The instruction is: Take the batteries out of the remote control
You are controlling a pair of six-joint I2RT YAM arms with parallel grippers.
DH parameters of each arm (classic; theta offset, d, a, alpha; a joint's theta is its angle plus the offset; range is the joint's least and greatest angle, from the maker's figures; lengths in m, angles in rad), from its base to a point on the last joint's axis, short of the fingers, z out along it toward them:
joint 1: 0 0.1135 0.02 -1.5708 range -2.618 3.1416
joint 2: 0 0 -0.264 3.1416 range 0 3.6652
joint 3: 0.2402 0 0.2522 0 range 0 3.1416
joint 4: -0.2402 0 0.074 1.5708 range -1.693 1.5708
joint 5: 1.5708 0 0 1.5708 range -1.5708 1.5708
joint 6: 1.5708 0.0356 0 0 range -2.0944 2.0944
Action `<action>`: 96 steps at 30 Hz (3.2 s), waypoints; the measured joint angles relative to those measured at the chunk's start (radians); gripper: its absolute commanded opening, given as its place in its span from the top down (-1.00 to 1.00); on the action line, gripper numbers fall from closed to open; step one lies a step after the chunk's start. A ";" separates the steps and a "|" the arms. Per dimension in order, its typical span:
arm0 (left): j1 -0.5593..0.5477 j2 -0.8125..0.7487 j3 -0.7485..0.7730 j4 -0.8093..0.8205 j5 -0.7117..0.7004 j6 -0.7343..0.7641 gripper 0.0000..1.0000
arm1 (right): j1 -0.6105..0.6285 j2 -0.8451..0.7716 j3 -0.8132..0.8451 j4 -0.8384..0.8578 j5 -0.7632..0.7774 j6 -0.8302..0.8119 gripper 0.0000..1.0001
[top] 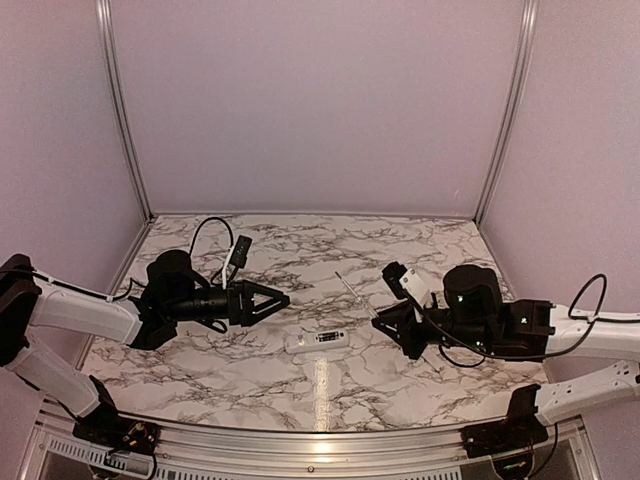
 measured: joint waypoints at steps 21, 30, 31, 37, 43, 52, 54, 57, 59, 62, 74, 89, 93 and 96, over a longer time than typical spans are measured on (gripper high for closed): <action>-0.034 0.187 0.135 0.004 0.184 -0.051 -0.27 | 0.159 0.166 0.060 0.011 0.087 -0.056 1.00; -0.072 0.221 0.196 -0.053 0.201 -0.033 -0.01 | 0.161 0.190 0.068 0.012 0.086 -0.063 1.00; -0.075 0.229 0.201 -0.058 0.201 -0.032 0.03 | 0.163 0.192 0.069 0.012 0.086 -0.064 1.00; -0.088 0.249 0.212 -0.083 0.207 -0.029 0.32 | 0.167 0.206 0.074 0.013 0.082 -0.076 1.00; -0.092 0.265 0.230 -0.087 0.209 -0.031 0.48 | 0.167 0.214 0.082 0.014 0.078 -0.077 1.00; -0.097 0.277 0.232 -0.087 0.219 -0.038 0.57 | 0.167 0.219 0.082 0.014 0.061 -0.077 1.00; -0.098 0.278 0.232 -0.087 0.220 -0.039 0.59 | 0.167 0.219 0.082 0.014 0.055 -0.077 1.00; -0.098 0.283 0.232 -0.080 0.227 -0.046 0.63 | 0.167 0.221 0.082 0.013 0.051 -0.077 1.00; -0.098 0.284 0.232 -0.079 0.230 -0.050 0.63 | 0.167 0.223 0.082 0.014 0.050 -0.077 1.00; -0.098 0.284 0.232 -0.078 0.235 -0.056 0.62 | 0.167 0.225 0.082 0.014 0.044 -0.078 1.00; -0.098 0.285 0.232 -0.064 0.235 -0.065 0.63 | 0.168 0.238 0.082 0.021 0.018 -0.081 1.00; -0.099 0.285 0.232 -0.043 0.248 -0.072 1.00 | 0.171 0.238 0.082 0.021 0.035 -0.078 -0.09; -0.100 0.285 0.232 -0.043 0.247 -0.072 1.00 | 0.174 0.235 0.081 0.033 0.079 -0.034 -0.75; -0.101 0.280 0.230 -0.042 0.235 -0.072 1.00 | 0.170 0.210 0.067 0.082 0.093 0.020 -0.82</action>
